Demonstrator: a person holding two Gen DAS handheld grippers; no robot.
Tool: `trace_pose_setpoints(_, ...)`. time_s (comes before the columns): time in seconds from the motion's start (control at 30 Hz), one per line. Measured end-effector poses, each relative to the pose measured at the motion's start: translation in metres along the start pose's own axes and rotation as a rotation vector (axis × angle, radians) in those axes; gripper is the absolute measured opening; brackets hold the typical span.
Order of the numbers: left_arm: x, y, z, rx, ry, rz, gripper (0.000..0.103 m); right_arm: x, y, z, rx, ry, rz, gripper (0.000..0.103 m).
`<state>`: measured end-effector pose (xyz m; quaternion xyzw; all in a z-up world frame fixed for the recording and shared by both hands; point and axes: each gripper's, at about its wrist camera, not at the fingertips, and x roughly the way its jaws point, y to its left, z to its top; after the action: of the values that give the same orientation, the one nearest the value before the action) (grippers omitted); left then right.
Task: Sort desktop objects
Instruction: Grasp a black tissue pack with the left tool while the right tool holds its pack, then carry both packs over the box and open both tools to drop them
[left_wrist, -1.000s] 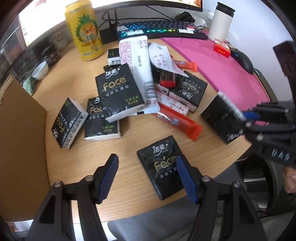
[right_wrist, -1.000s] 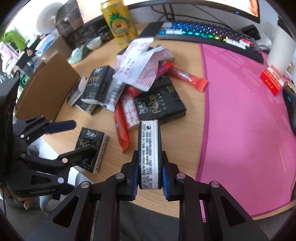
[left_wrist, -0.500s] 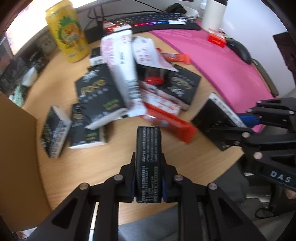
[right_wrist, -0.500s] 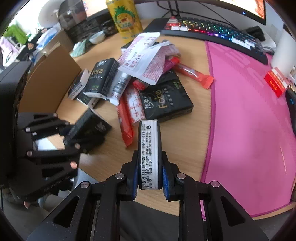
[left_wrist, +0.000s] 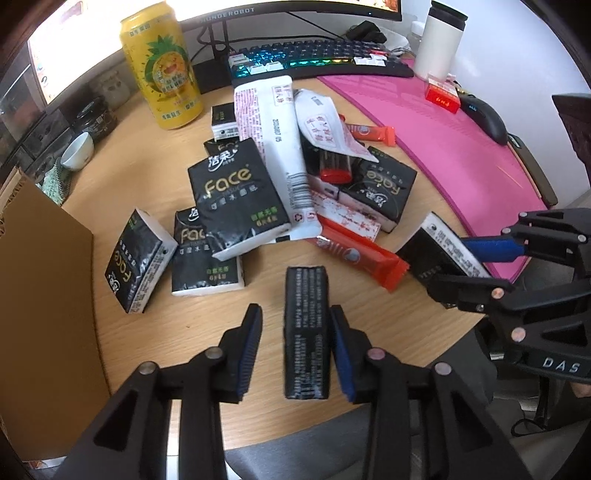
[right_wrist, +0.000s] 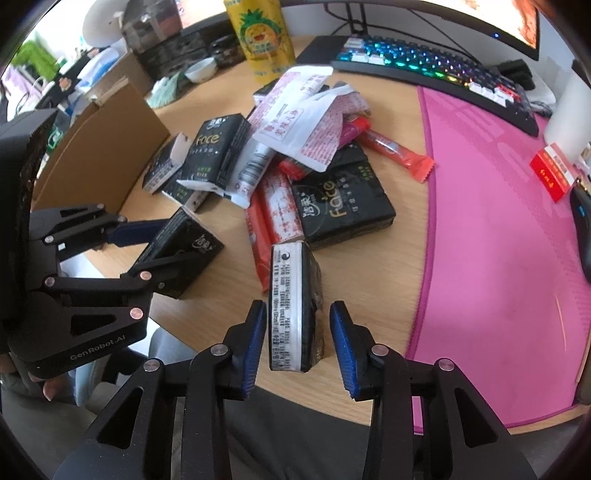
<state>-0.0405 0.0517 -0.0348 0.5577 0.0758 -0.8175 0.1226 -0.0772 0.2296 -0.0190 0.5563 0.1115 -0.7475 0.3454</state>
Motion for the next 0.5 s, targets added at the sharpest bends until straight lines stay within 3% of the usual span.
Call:
trace_pose_setpoints(0.23,0.000,0.002,-0.001,0.001,-0.002,0.004,0.040,0.003,0.004,0.001,-0.019,0.000,-0.014,0.035)
trace_pose_setpoints(0.27,0.001,0.002,-0.001,0.005,-0.003,0.010,0.036,0.003,0.004,0.000,-0.029,-0.008,-0.022,0.020)
trace_pose_setpoints(0.33,0.002,0.001,-0.003,0.016,-0.004,0.011,0.020,0.003,0.002,-0.001,-0.026,-0.008,-0.022,0.020)
trace_pose_setpoints(0.5,-0.012,0.006,-0.006,0.025,-0.029,0.018,0.020,-0.007,0.004,0.001,-0.034,-0.017,-0.026,0.020)
